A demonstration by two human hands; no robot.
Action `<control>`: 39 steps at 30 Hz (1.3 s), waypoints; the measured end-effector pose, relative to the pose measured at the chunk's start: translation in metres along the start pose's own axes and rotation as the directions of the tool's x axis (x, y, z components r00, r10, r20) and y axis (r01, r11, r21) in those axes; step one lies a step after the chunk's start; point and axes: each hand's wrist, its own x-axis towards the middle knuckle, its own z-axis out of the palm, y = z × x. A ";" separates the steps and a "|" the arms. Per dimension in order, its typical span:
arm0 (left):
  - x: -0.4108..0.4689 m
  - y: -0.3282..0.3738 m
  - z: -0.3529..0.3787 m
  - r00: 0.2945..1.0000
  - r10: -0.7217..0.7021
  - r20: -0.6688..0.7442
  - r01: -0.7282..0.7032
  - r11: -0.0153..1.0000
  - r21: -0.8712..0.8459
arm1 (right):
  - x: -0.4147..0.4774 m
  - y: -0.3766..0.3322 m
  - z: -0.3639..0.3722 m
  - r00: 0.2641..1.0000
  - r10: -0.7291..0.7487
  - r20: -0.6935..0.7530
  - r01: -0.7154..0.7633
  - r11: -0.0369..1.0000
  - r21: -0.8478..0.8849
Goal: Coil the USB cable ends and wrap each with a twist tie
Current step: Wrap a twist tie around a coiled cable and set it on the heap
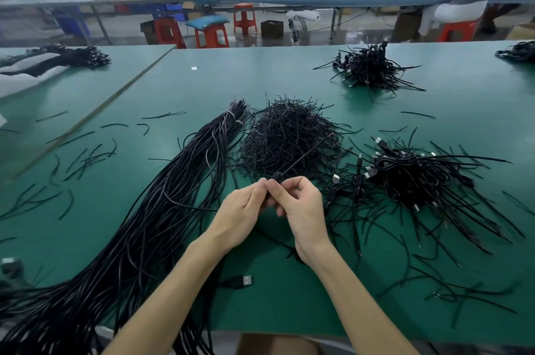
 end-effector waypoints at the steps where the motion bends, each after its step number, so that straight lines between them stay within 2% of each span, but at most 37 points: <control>1: 0.001 -0.001 0.000 1.000 -0.003 -0.002 0.003 1.000 0.007 | 0.000 -0.001 0.000 1.000 0.002 0.002 -0.002 1.000 0.001; 8: 0.002 -0.003 0.000 1.000 -0.005 -0.015 0.005 1.000 -0.013 | 0.000 -0.001 -0.001 1.000 0.011 0.022 -0.011 1.000 0.002; 14: 0.003 0.001 -0.001 0.999 -0.028 -0.019 0.026 0.994 -0.103 | -0.001 -0.001 0.001 0.998 0.003 0.071 -0.005 1.000 0.028; 21: 0.003 0.005 -0.004 0.997 -0.036 -0.072 0.023 0.984 -0.179 | -0.003 0.000 0.003 0.994 -0.010 0.106 0.007 1.000 0.020; 25: 0.000 0.003 -0.004 0.984 -0.073 -0.161 0.036 0.974 -0.222 | -0.005 -0.001 0.003 0.983 -0.003 0.183 0.006 1.000 -0.014; 30: -0.001 0.006 -0.003 0.976 -0.083 -0.203 0.031 0.968 -0.250 | -0.007 -0.003 0.003 0.975 -0.012 0.221 0.013 1.000 -0.003; 39: -0.001 0.003 -0.005 0.987 -0.045 -0.155 -0.006 0.949 -0.314 | -0.009 -0.004 0.005 0.949 0.008 0.315 0.008 0.999 -0.049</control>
